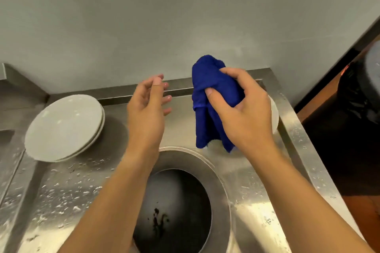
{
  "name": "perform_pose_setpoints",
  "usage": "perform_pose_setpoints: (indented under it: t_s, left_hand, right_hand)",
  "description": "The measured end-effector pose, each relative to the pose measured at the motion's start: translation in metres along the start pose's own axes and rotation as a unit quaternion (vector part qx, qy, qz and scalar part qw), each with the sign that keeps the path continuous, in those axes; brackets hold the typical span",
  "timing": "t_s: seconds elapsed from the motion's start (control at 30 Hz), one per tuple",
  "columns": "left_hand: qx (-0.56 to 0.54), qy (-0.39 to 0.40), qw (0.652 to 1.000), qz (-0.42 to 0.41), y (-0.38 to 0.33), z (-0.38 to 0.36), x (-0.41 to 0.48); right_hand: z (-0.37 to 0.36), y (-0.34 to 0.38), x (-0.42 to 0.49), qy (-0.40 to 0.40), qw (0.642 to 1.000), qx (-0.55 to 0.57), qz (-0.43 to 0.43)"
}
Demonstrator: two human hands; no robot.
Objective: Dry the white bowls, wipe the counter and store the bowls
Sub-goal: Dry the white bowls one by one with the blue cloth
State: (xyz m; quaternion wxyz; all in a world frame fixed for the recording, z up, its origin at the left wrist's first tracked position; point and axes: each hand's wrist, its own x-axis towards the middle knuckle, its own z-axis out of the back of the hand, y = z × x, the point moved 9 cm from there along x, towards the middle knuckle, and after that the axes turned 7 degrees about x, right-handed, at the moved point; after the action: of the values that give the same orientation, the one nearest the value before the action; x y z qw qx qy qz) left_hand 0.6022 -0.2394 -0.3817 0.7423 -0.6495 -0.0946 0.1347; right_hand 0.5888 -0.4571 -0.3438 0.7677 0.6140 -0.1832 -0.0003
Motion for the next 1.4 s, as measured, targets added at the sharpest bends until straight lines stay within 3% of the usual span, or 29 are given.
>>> perform_pose_setpoints:
  t_s: [0.23, 0.37, 0.6, 0.77, 0.87, 1.03, 1.2, 1.4]
  left_hand:
    - [-0.003, -0.059, 0.998, -0.035, -0.045, 0.152, -0.002]
    - [0.000, -0.098, 0.995, -0.025, -0.027, 0.235, 0.006]
    - [0.048, -0.153, 0.987, 0.028, 0.045, 0.326, 0.045]
    - [0.103, -0.116, 0.975, 0.160, 0.141, 0.334, 0.066]
    - [0.076, -0.097, 0.975, 0.184, 0.175, 0.322, 0.078]
    - [0.143, -0.096, 0.971, 0.163, 0.187, 0.320, 0.099]
    - [0.241, -0.082, 0.965, 0.070, 0.166, 0.329, 0.105]
    - [0.288, -0.106, 0.952, 0.021, 0.140, 0.338, 0.102]
  right_hand:
    - [-0.125, 0.083, -0.034, 0.064, 0.994, 0.078, 0.042]
    - [-0.203, 0.096, -0.060, 0.102, 0.991, 0.073, 0.048]
    - [-0.297, 0.080, -0.079, 0.101, 0.994, 0.046, 0.026]
    - [-0.327, 0.039, -0.080, 0.075, 0.997, 0.011, -0.013]
    - [-0.339, 0.017, -0.079, 0.069, 0.997, -0.007, -0.025]
    - [-0.351, -0.009, -0.080, 0.069, 0.997, -0.019, -0.041]
    - [-0.353, -0.018, -0.081, 0.072, 0.996, -0.032, -0.047]
    - [-0.347, -0.011, -0.080, 0.079, 0.995, -0.032, -0.048]
